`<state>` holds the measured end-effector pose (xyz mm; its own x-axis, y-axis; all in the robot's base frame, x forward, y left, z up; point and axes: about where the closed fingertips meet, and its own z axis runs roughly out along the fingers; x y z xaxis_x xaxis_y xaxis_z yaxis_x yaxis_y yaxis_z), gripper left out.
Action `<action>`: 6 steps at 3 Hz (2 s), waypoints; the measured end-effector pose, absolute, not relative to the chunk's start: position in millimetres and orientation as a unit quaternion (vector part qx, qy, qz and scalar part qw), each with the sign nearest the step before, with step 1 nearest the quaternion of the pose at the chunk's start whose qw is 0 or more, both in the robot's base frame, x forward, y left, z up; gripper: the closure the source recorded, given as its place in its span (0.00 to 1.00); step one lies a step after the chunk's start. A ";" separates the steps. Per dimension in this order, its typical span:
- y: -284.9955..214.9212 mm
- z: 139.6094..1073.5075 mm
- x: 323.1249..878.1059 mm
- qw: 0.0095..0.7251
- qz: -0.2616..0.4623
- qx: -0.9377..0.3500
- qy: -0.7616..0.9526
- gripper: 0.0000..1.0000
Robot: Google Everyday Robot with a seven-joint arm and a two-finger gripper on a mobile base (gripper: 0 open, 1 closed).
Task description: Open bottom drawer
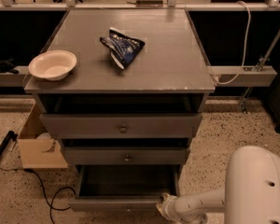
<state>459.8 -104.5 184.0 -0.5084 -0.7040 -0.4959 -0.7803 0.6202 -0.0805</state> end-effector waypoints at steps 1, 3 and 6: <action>-104.4 186.1 461.4 0.249 0.077 -0.429 0.865 1.00; -108.7 186.8 446.2 0.250 0.079 -0.422 0.868 1.00; -108.6 186.7 446.2 0.250 0.079 -0.422 0.868 0.60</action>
Offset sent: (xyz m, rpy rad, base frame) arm -0.3456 -0.0950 -0.0094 0.1422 0.0358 -0.3287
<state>446.2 -108.6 186.7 -0.5194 -0.6924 -0.5007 -0.7716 0.6318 -0.0733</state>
